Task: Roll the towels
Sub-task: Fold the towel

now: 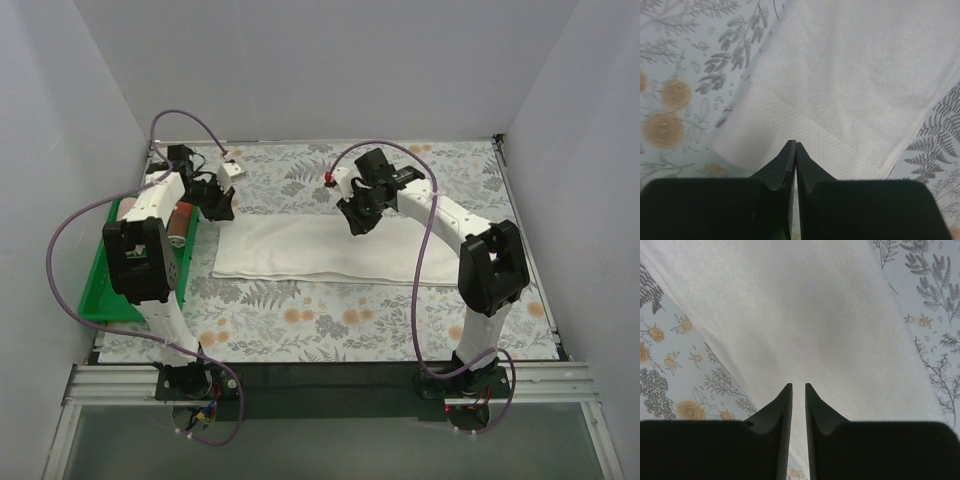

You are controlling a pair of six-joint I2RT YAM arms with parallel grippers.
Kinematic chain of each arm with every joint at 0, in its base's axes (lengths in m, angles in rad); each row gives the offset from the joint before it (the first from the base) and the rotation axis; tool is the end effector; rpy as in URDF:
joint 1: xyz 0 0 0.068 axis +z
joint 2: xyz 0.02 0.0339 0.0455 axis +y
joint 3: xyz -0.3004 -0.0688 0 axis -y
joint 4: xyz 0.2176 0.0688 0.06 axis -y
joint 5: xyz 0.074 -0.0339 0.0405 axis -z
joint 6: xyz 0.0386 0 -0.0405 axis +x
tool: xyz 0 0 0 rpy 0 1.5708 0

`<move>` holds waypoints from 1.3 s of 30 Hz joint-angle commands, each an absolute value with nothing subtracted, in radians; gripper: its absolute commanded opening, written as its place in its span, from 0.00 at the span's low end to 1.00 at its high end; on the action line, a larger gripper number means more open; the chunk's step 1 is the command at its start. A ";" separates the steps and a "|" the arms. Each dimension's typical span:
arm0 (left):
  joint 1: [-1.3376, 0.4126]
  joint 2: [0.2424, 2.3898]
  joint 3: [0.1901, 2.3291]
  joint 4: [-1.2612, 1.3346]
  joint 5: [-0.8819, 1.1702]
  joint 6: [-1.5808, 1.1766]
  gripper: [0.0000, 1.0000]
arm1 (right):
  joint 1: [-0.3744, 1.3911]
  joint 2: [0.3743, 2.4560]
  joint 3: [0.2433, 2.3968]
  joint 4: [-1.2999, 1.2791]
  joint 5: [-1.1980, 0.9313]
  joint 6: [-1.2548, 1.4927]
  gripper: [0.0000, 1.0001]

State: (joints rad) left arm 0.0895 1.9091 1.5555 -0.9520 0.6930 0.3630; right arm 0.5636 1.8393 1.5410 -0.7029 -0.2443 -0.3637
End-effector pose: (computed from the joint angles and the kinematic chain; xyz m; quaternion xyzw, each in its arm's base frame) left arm 0.3725 0.0087 0.2777 0.1716 0.9175 -0.3002 0.1967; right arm 0.3208 0.2138 0.3027 -0.4566 0.8367 0.1442 0.2658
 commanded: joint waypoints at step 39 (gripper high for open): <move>-0.048 2.074 1.551 -0.667 0.302 -0.008 0.06 | 0.235 1.710 1.167 -0.816 -0.141 -0.416 0.33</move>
State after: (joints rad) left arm -0.0563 2.1094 1.6070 -0.6712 0.3683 -0.0448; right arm 0.2485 1.6958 1.2121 -0.7799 -0.1841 -0.3779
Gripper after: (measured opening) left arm 0.066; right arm 0.338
